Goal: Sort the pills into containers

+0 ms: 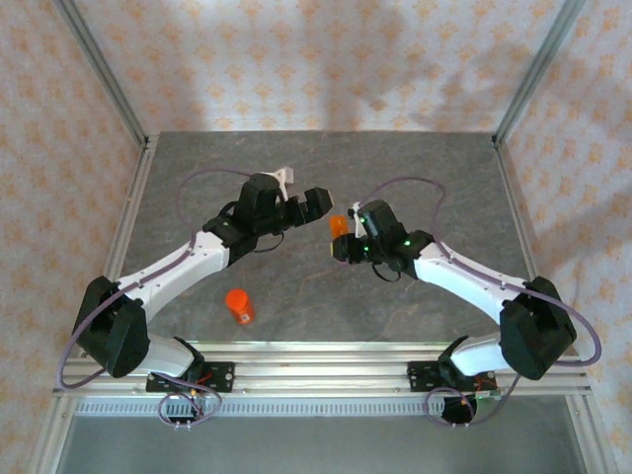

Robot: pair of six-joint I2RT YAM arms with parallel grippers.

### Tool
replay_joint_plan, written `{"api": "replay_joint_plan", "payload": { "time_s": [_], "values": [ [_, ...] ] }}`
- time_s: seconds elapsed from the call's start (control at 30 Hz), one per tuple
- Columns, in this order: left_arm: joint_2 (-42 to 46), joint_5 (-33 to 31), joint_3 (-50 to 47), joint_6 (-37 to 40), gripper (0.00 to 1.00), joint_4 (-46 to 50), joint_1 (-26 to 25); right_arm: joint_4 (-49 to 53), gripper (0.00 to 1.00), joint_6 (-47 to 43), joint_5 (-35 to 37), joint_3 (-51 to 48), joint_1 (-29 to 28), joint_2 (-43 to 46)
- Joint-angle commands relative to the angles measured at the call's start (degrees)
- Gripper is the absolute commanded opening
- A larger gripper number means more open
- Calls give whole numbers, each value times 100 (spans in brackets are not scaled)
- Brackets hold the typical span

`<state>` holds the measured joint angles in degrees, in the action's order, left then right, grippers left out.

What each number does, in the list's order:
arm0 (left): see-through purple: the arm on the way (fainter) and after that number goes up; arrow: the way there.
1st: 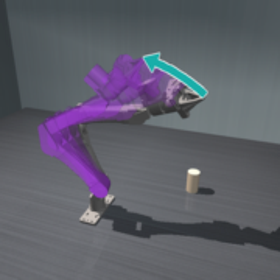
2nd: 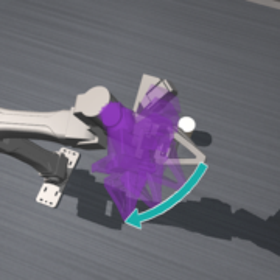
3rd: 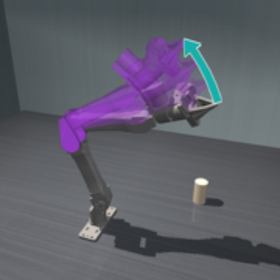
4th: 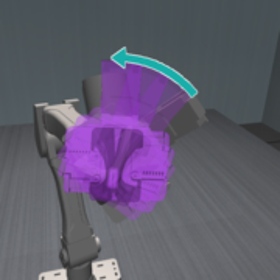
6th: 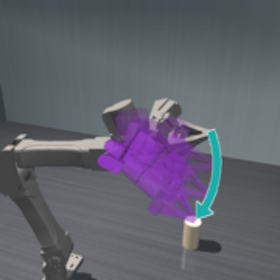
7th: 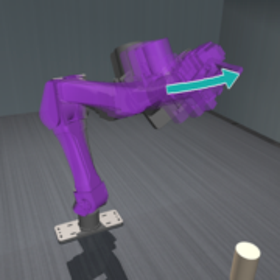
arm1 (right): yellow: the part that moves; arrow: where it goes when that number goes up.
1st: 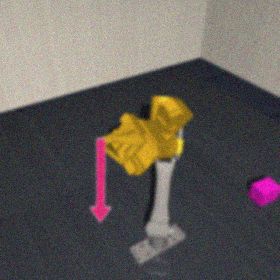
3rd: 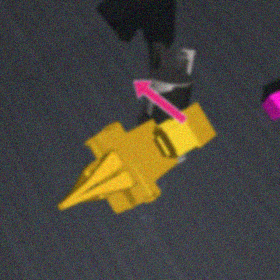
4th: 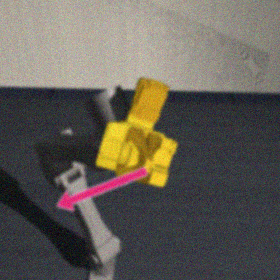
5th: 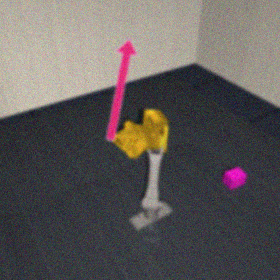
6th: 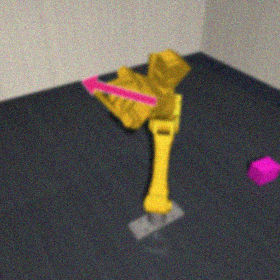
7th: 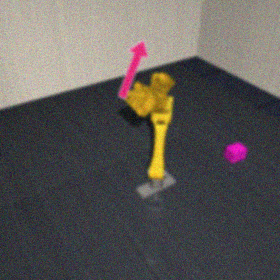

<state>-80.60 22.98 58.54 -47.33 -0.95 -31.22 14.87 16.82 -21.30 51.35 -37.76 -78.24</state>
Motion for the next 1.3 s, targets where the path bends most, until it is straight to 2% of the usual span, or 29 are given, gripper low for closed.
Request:
{"api": "replay_joint_plan", "payload": {
  "time_s": [0.0,0.33,1.27],
  "values": [
    [-8,494,-133,-672,100,-870,21,-424,36,248,-232,147,22,165],
    [-202,658,-299,-1170,100,-1477,-5,-589,36,445,-242,265,19,81],
    [-584,656,-74,-1219,100,-1619,-208,-720,36,548,-252,191,23,-15]
  ]
}}
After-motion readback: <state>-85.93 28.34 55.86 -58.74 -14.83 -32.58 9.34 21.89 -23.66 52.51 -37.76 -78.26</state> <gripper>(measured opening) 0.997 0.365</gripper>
